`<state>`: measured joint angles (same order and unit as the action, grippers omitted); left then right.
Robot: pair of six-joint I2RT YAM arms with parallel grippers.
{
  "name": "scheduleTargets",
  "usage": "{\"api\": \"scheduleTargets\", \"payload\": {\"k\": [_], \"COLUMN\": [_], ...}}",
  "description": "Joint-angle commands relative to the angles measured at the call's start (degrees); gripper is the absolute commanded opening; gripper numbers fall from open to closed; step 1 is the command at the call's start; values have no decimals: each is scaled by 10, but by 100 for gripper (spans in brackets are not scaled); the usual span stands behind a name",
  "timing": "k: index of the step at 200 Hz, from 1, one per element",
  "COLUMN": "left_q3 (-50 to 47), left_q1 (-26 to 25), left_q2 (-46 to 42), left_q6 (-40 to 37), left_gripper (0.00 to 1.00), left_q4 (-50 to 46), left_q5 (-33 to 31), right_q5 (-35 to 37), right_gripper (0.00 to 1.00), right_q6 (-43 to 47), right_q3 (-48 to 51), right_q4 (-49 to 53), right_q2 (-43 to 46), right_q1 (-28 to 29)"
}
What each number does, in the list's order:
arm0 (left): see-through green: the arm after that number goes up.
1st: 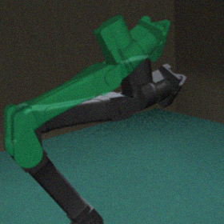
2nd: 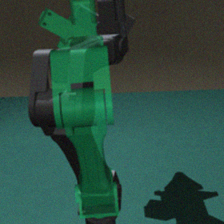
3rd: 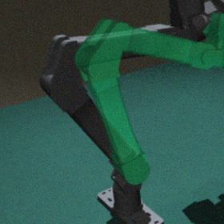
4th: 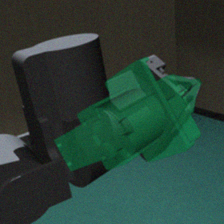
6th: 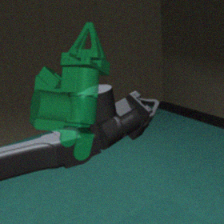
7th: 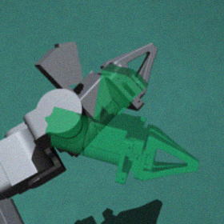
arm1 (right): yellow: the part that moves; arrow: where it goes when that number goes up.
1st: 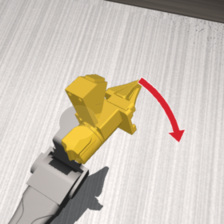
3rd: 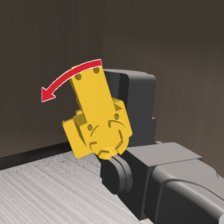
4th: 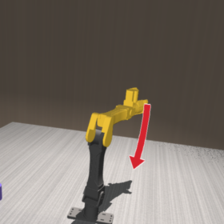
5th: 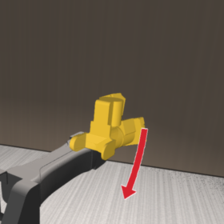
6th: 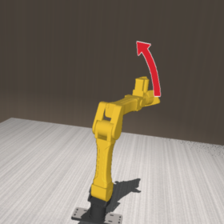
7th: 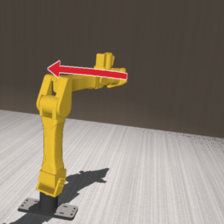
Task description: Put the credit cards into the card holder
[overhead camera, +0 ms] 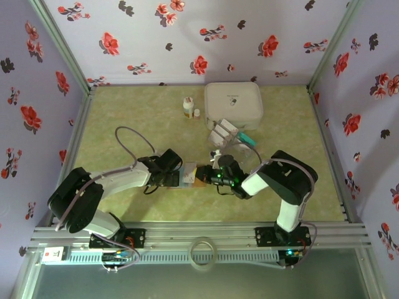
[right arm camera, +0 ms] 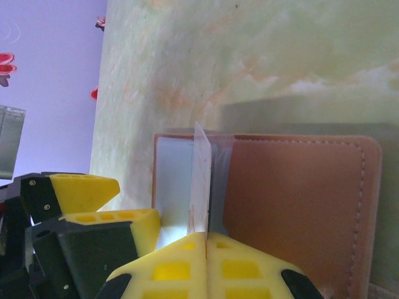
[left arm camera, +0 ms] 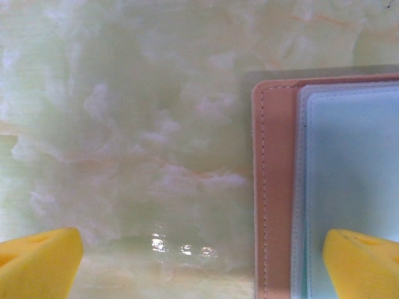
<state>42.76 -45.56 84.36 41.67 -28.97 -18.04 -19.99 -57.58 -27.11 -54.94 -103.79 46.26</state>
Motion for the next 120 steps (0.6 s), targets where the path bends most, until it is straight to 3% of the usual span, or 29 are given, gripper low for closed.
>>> {"api": "scheduleTargets", "payload": {"k": [1, 120], "left_q3": [-12, -15], "left_q1": [-5, -5], "left_q2": [-8, -10], "left_q6": [9, 11], "left_gripper": [100, 100], "left_q4": [-11, -10], "left_q5": [-19, -19], "right_q5": [-5, -27], "right_gripper": [0, 0], "right_q6": [-7, -5], "right_q3": [15, 24], "right_q4": [-19, -16], "right_q2": [-15, -27], "right_q1": [6, 8]}}
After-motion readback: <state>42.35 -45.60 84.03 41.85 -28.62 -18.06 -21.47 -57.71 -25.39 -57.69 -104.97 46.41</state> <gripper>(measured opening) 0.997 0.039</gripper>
